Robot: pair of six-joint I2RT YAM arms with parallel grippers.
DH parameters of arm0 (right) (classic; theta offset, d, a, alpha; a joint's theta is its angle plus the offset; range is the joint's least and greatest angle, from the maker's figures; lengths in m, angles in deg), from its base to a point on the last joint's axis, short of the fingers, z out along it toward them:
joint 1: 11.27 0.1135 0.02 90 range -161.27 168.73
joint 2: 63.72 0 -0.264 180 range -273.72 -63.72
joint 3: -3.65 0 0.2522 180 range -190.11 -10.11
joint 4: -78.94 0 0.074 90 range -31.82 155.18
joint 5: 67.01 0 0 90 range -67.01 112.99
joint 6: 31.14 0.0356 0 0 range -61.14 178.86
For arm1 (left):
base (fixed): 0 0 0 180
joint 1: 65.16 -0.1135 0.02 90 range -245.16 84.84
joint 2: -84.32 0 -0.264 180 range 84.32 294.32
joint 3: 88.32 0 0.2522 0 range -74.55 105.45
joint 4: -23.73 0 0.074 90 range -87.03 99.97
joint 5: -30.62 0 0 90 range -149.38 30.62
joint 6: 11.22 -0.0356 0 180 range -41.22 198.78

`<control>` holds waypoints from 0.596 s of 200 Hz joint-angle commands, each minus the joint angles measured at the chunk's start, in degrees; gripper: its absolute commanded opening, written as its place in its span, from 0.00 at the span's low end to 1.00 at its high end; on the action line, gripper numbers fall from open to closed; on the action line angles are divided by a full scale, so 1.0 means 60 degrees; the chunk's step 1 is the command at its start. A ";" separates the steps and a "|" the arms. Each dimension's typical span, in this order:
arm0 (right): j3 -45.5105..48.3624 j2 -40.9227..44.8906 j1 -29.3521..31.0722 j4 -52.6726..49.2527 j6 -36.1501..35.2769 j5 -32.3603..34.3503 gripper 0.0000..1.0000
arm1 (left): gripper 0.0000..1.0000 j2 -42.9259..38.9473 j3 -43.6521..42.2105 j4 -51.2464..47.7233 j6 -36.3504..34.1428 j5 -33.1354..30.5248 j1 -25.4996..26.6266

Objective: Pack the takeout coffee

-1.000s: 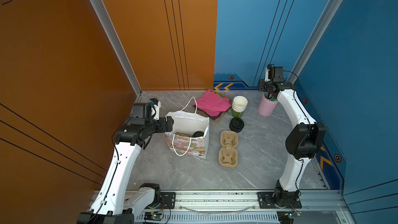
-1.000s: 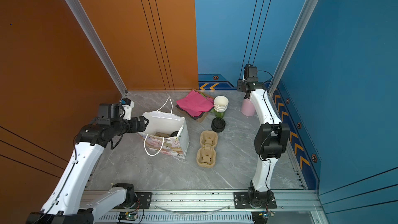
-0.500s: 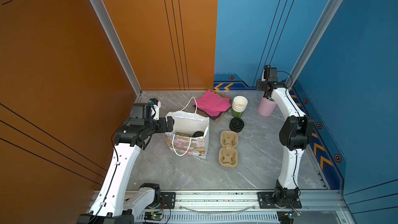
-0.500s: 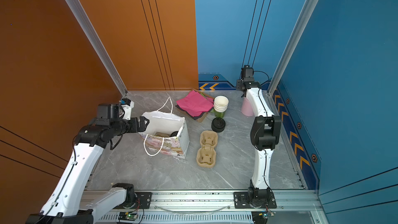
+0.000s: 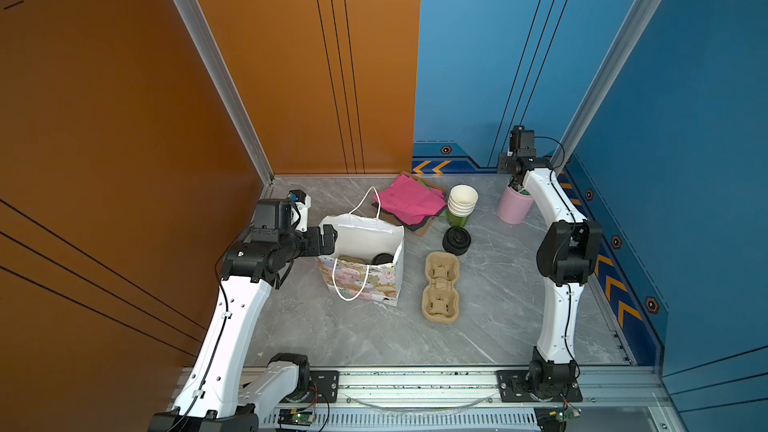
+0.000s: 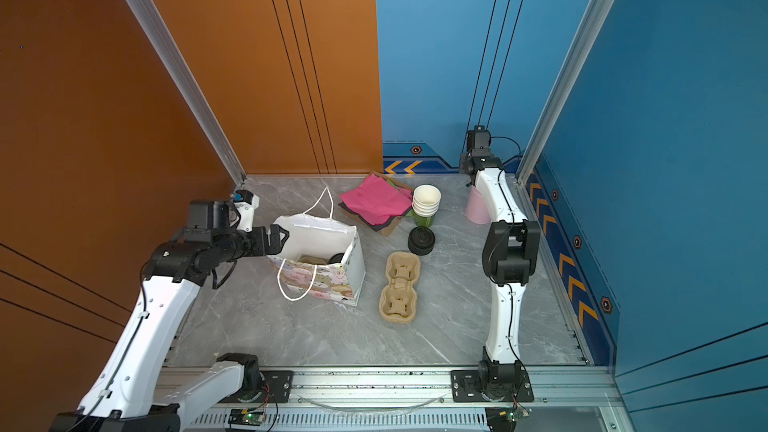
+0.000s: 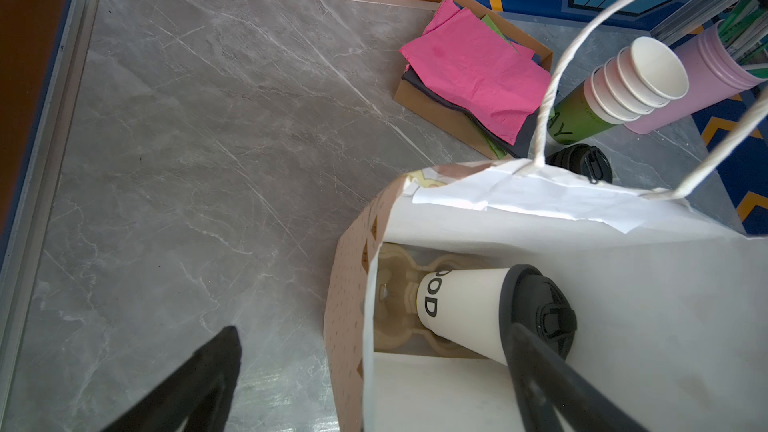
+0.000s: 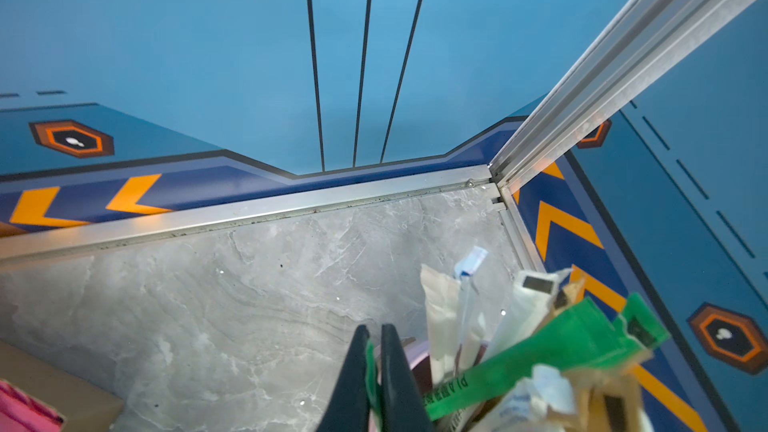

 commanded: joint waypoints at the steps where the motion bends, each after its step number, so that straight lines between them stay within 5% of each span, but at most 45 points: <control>1: -0.0263 0.0071 -0.0056 0.0095 -0.0065 -0.0086 0.00 | 1.00 -0.0118 0.0041 -0.0138 0.0013 0.0205 -0.0071; 119: 0.0320 0.2646 0.0361 0.0222 -0.0305 -0.0182 0.00 | 1.00 -0.0125 0.0092 -0.0144 0.0035 0.0225 -0.0059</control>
